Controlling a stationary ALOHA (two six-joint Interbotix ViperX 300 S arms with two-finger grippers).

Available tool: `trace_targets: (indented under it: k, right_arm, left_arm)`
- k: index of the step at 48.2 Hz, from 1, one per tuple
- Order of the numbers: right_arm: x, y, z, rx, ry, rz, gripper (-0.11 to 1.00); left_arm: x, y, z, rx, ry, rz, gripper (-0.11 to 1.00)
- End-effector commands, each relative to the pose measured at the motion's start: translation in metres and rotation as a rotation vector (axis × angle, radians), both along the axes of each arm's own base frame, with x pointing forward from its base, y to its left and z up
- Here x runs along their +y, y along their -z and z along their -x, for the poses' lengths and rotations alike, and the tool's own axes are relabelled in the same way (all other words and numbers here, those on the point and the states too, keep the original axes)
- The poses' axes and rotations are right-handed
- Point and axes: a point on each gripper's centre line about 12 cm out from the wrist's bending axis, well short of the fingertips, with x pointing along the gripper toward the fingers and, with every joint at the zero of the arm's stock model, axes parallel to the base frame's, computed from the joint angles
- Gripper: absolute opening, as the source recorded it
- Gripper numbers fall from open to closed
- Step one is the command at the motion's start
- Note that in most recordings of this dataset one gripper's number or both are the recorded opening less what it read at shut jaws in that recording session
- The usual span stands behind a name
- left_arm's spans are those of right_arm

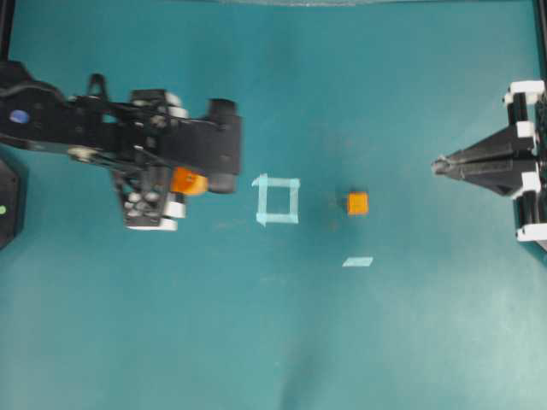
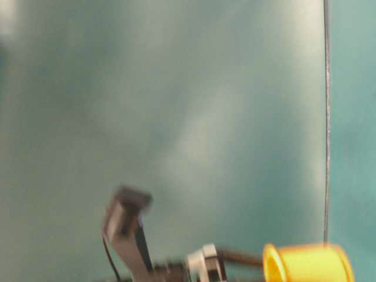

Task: Move the cup toward the block with left arm.
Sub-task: 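Carry the held orange cup rightward toward the orange cube, then extend the left arm further right, holding the cup beside the cube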

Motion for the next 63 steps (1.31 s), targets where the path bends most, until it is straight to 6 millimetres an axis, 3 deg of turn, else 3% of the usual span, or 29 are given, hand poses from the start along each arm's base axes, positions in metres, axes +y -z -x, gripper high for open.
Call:
trace_targets:
  k: [1,32,46,63]
  right_arm:
    - [0.000,-0.013,-0.003,-0.038,-0.002,0.003,0.00]
    - [0.000,-0.015,-0.003,-0.044,-0.001,0.003,0.00]
    - [0.000,-0.015,-0.003,-0.044,-0.001,0.003,0.00]
    - [0.000,-0.016,-0.003,-0.048,-0.001,0.003,0.00]
  left_arm:
    - [0.001,-0.020,-0.023,-0.063,0.012,-0.008,0.71]
    - [0.003,-0.026,-0.122,-0.061,0.155,-0.047,0.71]
    - [0.008,-0.032,-0.148,-0.098,0.144,-0.032,0.71]
    - [0.008,-0.034,-0.166,-0.122,0.132,0.004,0.71]
